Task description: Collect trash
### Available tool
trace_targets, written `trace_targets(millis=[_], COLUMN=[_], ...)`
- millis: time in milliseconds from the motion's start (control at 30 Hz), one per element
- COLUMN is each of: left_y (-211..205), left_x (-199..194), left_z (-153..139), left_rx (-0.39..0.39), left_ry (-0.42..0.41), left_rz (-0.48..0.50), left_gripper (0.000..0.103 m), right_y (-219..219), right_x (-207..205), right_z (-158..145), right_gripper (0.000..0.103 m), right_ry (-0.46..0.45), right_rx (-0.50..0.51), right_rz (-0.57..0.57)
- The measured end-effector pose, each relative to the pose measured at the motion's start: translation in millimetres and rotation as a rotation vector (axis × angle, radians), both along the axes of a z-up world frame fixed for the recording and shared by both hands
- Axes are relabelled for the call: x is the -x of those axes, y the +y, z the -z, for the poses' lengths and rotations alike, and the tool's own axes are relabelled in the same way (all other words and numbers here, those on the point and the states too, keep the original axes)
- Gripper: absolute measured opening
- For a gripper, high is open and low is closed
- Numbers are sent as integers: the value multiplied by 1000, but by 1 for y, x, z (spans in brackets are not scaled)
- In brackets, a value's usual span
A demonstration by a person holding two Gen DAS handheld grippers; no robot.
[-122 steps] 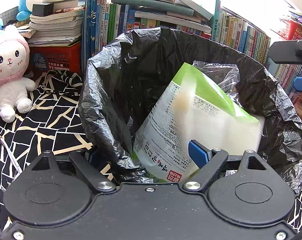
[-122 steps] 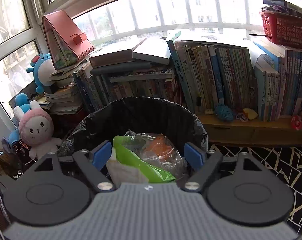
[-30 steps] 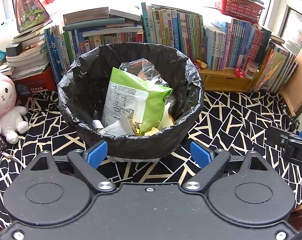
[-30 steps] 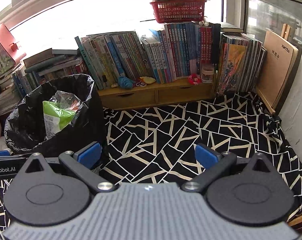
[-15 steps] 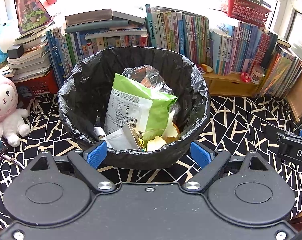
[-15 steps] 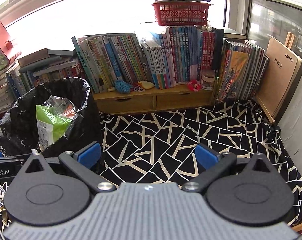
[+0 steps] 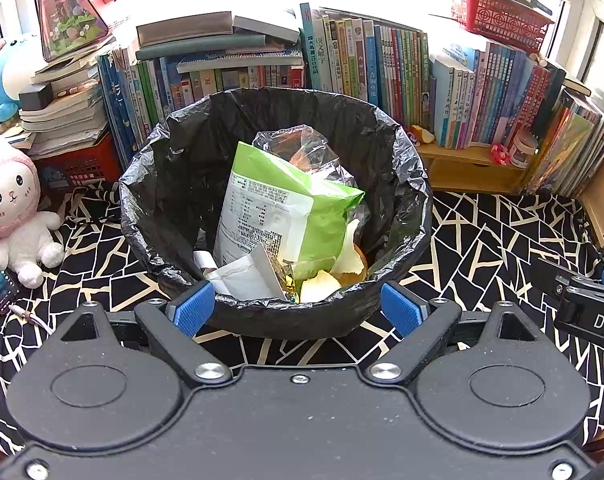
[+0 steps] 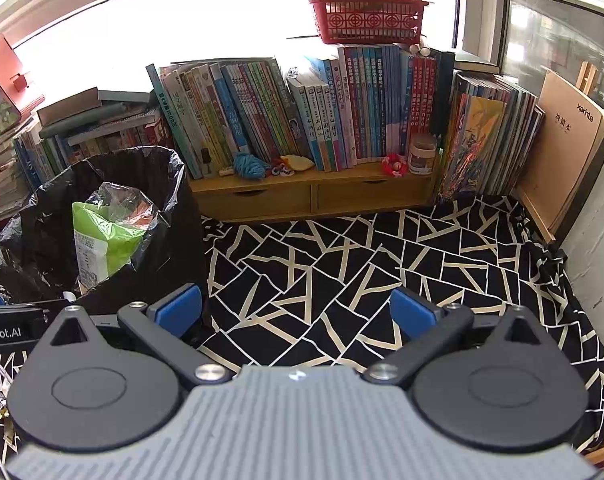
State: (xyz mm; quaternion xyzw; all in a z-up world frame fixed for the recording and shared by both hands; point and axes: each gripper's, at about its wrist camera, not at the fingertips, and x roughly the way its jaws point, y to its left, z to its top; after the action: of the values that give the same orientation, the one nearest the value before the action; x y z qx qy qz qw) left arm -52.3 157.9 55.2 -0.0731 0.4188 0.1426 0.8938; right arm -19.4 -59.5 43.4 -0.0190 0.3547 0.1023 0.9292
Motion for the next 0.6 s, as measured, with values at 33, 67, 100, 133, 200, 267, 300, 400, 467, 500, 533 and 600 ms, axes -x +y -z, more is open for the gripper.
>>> trace_targets(millis=[33,67,100,133,200,267,300,400,467,500,533,600], left_y=[0,0,0,0,0,0,1,0,0,0,1,1], left_x=[0,0,0,0,0,0,-1,-1,-1,-1,-1,-2], left_z=[0,0,0,0,0,0,0,1,1,1,1,2], left_rx=[0,1,1,1,1,1,1,3,3,3,3,4], left_ry=[0,0,0,1,0,1,1,3,2,3,2,3], left_rz=[1,1,0,0,1,1,1,2,2,1,0,-4], left_gripper=[89,89,89,89,89,89,89,89,89,89,89,89], right_y=[0,0,0,0,1,0,1,1,0,0,1,2], right_x=[0,0,0,0,0,1,1,1,0,1,1,1], right_z=[0,0,0,0,0,1,1,0,0,0,0,0], right_gripper=[103,103,103,103,103,103,103,103,103,103,103,103], right_ry=[-1,0,0,1,0,0,-1,-2,-1,-2,-2,-2], right_rx=[1,1,1,2,1,2,3,3,4,4,4,4], right_rz=[0,-1,-1,-2,-2,-3,-3,-4,-6,-6,-5,-4])
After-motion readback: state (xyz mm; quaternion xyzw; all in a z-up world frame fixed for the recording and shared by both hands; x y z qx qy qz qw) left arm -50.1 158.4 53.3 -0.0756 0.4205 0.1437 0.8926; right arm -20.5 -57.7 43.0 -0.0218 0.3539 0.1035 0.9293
